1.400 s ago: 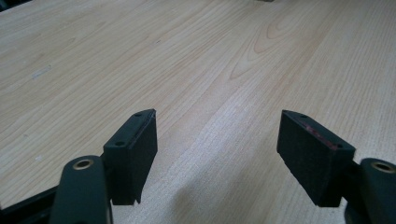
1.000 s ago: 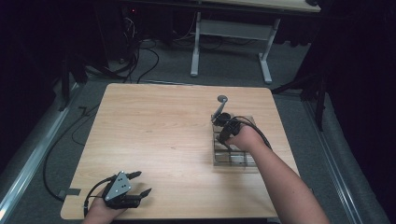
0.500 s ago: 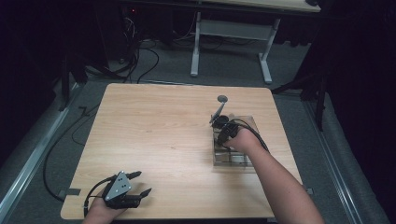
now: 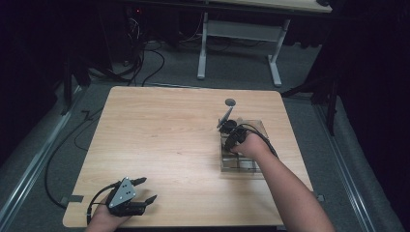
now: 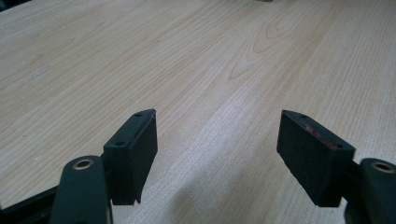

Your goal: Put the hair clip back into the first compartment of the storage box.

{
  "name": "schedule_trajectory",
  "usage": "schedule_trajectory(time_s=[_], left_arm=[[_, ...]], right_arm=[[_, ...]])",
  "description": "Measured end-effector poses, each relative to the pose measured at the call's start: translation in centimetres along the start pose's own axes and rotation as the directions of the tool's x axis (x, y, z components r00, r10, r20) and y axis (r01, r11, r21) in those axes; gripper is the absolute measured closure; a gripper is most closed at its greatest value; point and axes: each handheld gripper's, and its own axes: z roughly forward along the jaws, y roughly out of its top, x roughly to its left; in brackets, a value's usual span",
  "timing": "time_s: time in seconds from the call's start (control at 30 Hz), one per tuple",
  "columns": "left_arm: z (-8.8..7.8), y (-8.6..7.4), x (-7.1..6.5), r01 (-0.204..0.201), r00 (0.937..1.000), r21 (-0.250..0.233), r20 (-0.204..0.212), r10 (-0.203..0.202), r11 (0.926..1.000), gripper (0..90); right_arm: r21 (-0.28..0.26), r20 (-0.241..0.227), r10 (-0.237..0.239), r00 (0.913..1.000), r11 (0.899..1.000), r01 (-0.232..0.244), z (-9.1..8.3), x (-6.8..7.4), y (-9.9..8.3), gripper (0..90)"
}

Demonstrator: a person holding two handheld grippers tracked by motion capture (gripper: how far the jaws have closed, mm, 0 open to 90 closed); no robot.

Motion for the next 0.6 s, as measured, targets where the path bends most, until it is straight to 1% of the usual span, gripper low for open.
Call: schedule_trajectory(time_s=[0.07, 0.13, 0.17, 0.2, 0.27, 0.3, 0.33, 0.37, 0.4, 0.43, 0.47, 0.5, 0.53, 0.6], left_arm=[[0.0, 0.0, 0.0, 0.001, 1.0, 0.0, 0.0, -0.001, 1.0, 29.3], [0.0, 0.0, 0.0, 0.0, 1.0, 0.0, 0.0, 0.0, 1.0, 29.3], [0.0, 0.0, 0.0, 0.001, 1.0, 0.0, 0.0, -0.001, 1.0, 29.3], [0.0, 0.0, 0.0, 0.001, 1.0, 0.0, 0.0, -0.001, 1.0, 29.3], [0.0, 0.0, 0.0, 0.001, 1.0, 0.0, 0.0, -0.001, 1.0, 29.3], [0.0, 0.0, 0.0, 0.001, 1.0, 0.0, 0.0, -0.001, 1.0, 29.3], [0.0, 0.0, 0.0, 0.002, 1.0, 0.0, 0.0, -0.002, 1.0, 29.3], [0.0, 0.0, 0.0, 0.002, 1.0, 0.0, 0.0, -0.002, 1.0, 29.3], [0.0, 0.0, 0.0, 0.002, 1.0, 0.0, 0.0, -0.002, 1.0, 29.3], [0.0, 0.0, 0.0, 0.002, 1.0, 0.001, 0.0, -0.002, 1.0, 29.3], [0.0, 0.0, 0.0, 0.001, 1.0, 0.001, 0.0, -0.001, 1.0, 29.3], [0.0, 0.0, 0.0, 0.001, 1.0, 0.0, 0.0, -0.001, 1.0, 29.3], [0.0, 0.0, 0.0, 0.001, 1.0, 0.001, 0.0, -0.001, 1.0, 29.3], [0.0, 0.0, 0.0, 0.002, 1.0, 0.001, 0.0, -0.002, 1.0, 29.3]], right_arm=[[-0.002, -0.007, 0.01, 0.9999, 1.0, -0.01, -0.1, 0.0, 0.0, 75.5], [0.005, -0.009, 0.031, 0.9995, 1.0, -0.031, -0.3, 0.1, -0.1, 75.2], [0.002, -0.005, 0.017, 0.9998, 1.0, -0.017, -0.3, 0.0, -0.1, 74.9], [-0.004, -0.008, 0.031, 0.9995, 1.0, -0.031, -0.5, 0.1, -0.1, 74.5], [-0.005, -0.003, 0.027, 0.9996, 1.0, -0.027, -0.7, -0.1, -0.2, 74.0], [-0.002, -0.008, 0.049, 0.9987, 0.999, -0.049, -0.9, 0.1, -0.1, 73.9], [-0.008, -0.009, 0.048, 0.9988, 0.999, -0.048, -1.0, 0.0, -0.1, 73.8], [-0.016, -0.002, 0.02, 0.9998, 1.0, -0.02, -1.2, -0.2, -0.2, 73.6], [-0.017, -0.004, 0.025, 0.9997, 1.0, -0.025, -1.4, -0.2, -0.3, 73.5], [-0.011, -0.01, 0.06, 0.9981, 0.998, -0.061, -1.6, 0.0, -0.2, 73.4], [-0.019, -0.009, 0.047, 0.9989, 0.999, -0.047, -1.9, -0.1, -0.3, 73.4], [-0.015, -0.008, 0.065, 0.9979, 0.998, -0.065, -2.1, 0.0, -0.4, 73.4], [-0.027, -0.008, 0.045, 0.999, 0.999, -0.045, -2.2, -0.2, -0.5, 73.5], [-0.023, -0.014, 0.054, 0.9984, 0.998, -0.054, -2.4, -0.1, -0.6, 73.7]])
